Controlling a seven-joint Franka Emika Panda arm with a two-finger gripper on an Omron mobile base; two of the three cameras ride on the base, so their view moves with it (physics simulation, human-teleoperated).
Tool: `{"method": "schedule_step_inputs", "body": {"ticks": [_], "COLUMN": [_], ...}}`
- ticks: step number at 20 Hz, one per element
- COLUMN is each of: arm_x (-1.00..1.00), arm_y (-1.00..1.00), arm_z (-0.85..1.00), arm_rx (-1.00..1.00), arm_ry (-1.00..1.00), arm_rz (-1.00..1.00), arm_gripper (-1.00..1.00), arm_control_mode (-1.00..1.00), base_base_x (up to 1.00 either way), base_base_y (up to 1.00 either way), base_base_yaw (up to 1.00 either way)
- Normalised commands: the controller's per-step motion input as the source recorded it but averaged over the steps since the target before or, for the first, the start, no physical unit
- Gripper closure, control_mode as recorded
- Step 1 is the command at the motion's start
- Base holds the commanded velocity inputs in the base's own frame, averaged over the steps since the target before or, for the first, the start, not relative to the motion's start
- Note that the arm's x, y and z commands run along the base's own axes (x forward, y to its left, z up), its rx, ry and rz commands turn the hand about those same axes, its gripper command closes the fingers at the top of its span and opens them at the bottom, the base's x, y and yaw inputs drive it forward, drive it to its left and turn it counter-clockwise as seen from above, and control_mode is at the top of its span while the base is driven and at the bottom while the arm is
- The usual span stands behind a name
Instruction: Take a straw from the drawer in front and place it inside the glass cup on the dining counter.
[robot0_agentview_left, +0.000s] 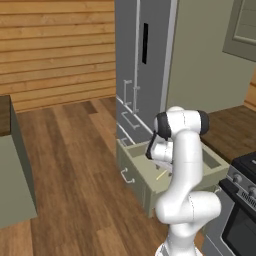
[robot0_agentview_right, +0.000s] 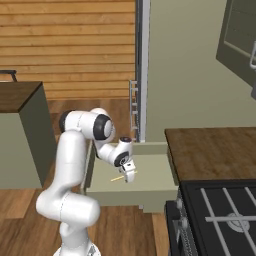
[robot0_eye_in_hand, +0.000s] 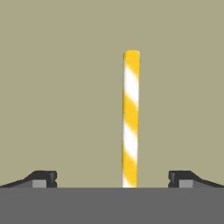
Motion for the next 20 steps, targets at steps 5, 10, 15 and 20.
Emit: {"method": "schedule_step_inputs", "body": {"ticks": [5,10,15,20], "arm_x": [-0.04,-0.01,0.00,-0.04], "arm_y": [0.00,0.00,0.00,0.00], "arm_z": [-0.56,-0.70,-0.67,-0.60], "arm_rx": [0.00,-0.02,-0.02,-0.01], "arm_ry": [0.00,0.00,-0.05,-0.09], "arm_rz": [-0.02,-0.01,-0.01,0.00], "arm_gripper": [1.00,1.00,1.00,1.00], "arm_control_mode": [-1.00,-1.00,-1.00,-1.00], "base_base_x": [0.00,0.00,0.00,0.00], "base_base_y": [0.00,0.00,0.00,0.00], "base_base_yaw": [0.00,0.00,0.00,0.00]}}
